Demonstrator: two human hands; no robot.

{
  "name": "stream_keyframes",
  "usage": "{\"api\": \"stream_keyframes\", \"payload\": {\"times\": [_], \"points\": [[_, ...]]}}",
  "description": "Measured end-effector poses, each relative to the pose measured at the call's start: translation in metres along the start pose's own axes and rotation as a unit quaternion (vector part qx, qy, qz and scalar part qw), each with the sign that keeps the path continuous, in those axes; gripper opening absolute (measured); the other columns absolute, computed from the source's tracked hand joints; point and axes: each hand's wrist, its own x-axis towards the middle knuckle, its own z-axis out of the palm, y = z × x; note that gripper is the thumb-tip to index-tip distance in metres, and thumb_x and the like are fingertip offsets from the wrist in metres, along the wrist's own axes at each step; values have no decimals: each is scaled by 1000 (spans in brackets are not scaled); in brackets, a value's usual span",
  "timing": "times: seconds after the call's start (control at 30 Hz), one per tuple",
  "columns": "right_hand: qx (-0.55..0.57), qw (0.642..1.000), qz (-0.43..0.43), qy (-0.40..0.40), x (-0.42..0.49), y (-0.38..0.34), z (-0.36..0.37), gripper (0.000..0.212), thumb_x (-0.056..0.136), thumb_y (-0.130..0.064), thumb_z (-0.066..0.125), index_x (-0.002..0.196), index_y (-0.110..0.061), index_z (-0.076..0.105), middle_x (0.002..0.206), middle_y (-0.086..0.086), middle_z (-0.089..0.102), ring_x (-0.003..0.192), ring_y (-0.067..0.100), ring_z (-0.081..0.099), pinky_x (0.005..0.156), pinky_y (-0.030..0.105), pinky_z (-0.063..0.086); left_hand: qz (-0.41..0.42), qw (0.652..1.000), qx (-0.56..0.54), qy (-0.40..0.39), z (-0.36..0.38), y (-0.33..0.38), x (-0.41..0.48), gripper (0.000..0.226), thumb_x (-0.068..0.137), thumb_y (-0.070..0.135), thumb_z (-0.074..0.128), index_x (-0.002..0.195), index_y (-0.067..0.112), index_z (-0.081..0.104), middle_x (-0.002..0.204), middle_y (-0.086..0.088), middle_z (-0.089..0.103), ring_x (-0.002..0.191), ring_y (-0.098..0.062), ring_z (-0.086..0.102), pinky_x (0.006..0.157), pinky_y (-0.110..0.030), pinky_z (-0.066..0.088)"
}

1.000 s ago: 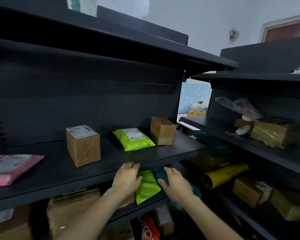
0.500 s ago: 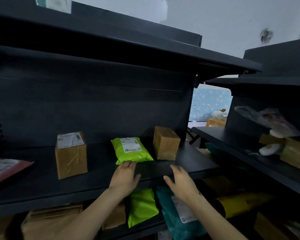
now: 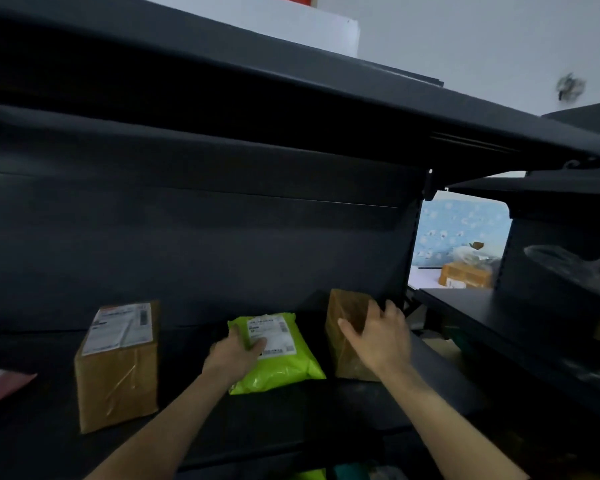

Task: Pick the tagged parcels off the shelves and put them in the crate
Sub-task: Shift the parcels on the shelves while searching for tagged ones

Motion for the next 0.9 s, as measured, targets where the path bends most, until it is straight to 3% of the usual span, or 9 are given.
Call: {"api": "stream_keyframes", "payload": {"times": [0.07,0.13,0.23,0.4,0.5,0.6,0.77,0.83,0.9], "points": [[-16,997,38,-63,10,-1,4,86,81,-72,38,142,-12,30,149,24,25,135,38,27,110,42,24,-15,999,-29,-20,1,-2,6,82,84,57,55,145,11,24,140,-13,48,128,-33,45,103,-40,42],[-21,994,49,-99,18,0,10,86,79,-73,38,141,-14,31,144,23,34,128,38,35,104,41,31,-30,997,-65,-35,4,-1,11,84,79,55,63,142,10,31,141,-12,48,128,-30,46,105,-38,40],[-2,995,48,-84,20,2,17,76,77,-66,46,135,-17,39,129,19,47,116,35,43,94,37,36,-26,986,-164,-35,11,5,14,69,77,35,74,133,7,44,132,-11,56,120,-27,54,103,-39,43],[216,972,72,-59,15,10,21,70,77,-51,59,136,-21,40,122,21,47,113,39,41,92,37,37,-32,943,-330,29,22,19,6,82,74,-1,74,141,4,28,128,-16,57,99,-21,54,84,-32,45],[317,944,80,-31,9,16,26,66,80,-41,63,138,-20,41,126,22,46,116,39,40,97,39,35,-3,928,-364,79,22,20,2,87,74,-6,72,146,7,23,125,-15,59,99,-24,58,82,-36,50],[381,922,74,-22,2,20,33,65,82,-36,64,139,-19,40,134,20,40,122,38,37,101,40,33,23,923,-369,108,18,18,-2,81,74,-6,71,142,9,30,120,-13,61,100,-28,62,82,-43,54],[395,916,59,-28,-1,22,31,65,82,-36,65,139,-17,40,136,20,38,124,37,35,102,40,31,16,928,-357,108,17,12,-6,66,76,-1,72,133,11,42,100,2,65,85,-16,64,65,-29,55],[398,915,66,-25,-1,24,29,64,83,-37,64,138,-16,41,136,21,39,123,38,36,102,41,32,-14,937,-333,107,13,11,-7,58,75,2,73,127,7,48,110,-10,66,91,-25,65,75,-40,56],[411,908,76,-33,-1,27,30,62,84,-39,63,137,-15,42,135,20,41,123,38,38,102,42,33,-46,951,-289,102,8,9,-9,67,68,12,78,127,1,48,123,-21,60,108,-36,59,93,-48,49]]}}
